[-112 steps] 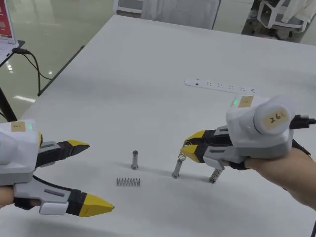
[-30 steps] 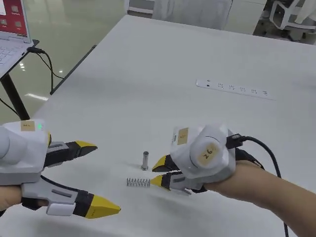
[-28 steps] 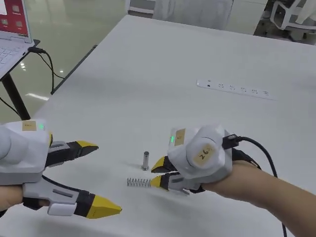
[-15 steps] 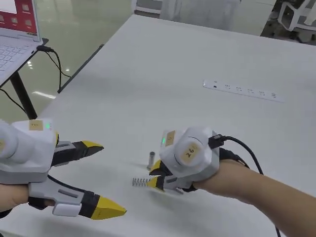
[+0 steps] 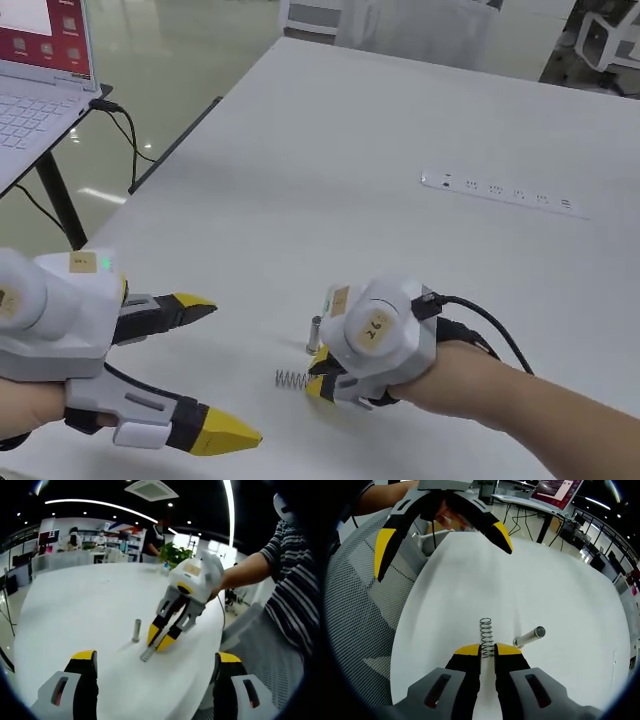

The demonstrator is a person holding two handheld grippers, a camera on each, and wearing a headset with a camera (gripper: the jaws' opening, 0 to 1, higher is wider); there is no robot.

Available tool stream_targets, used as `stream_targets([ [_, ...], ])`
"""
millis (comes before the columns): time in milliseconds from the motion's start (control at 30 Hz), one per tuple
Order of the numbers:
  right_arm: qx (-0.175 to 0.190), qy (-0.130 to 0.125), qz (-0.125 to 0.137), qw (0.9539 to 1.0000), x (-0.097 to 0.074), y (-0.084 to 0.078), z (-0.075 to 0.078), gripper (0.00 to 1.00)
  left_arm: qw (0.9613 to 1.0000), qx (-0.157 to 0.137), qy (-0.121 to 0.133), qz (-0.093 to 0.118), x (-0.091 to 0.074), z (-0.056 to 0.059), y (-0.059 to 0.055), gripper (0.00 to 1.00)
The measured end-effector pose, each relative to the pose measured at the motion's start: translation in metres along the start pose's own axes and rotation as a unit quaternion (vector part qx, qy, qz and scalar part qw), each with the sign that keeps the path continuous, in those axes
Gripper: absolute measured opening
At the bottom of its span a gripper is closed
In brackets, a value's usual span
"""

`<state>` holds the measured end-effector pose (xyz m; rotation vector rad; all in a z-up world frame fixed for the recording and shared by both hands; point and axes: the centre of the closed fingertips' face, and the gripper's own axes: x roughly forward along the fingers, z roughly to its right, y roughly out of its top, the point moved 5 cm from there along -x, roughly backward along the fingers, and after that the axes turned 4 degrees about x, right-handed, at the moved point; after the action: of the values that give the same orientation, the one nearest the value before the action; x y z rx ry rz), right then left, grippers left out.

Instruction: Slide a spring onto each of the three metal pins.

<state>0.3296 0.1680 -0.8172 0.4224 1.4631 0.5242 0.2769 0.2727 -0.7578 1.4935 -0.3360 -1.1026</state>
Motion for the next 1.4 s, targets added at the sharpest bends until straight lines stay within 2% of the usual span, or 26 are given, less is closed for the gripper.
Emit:
stream_targets([
  [100, 0.010, 0.000, 0.004, 0.9999, -0.004, -0.001, -0.001, 0.07, 1.0000, 0.002, -0.003, -0.002, 0.001, 0.001, 0.001, 0.94],
  [467, 0.019, -0.007, 0.036, 0.9992, -0.035, 0.008, -0.005, 0.07, 0.9997, 0.012, -0.019, -0.005, 0.012, 0.007, 0.008, 0.91],
  [767, 0.025, -0.017, 0.050, 0.9983, -0.059, 0.006, -0.009, 0.07, 0.9991, 0.022, -0.037, -0.007, 0.022, 0.013, 0.014, 0.86],
  [1067, 0.021, -0.026, 0.046, 0.9984, -0.077, -0.004, -0.017, 0.07, 0.9970, 0.039, -0.065, -0.012, 0.039, 0.025, 0.020, 0.79],
  [1233, 0.025, -0.032, 0.047, 0.9981, -0.087, -0.009, -0.020, 0.07, 0.9951, 0.049, -0.085, -0.010, 0.049, 0.029, 0.025, 0.68],
  [1400, 0.026, -0.038, 0.048, 0.9978, -0.096, -0.013, -0.023, 0.07, 0.9943, 0.050, -0.094, -0.006, 0.059, 0.033, 0.027, 0.64],
])
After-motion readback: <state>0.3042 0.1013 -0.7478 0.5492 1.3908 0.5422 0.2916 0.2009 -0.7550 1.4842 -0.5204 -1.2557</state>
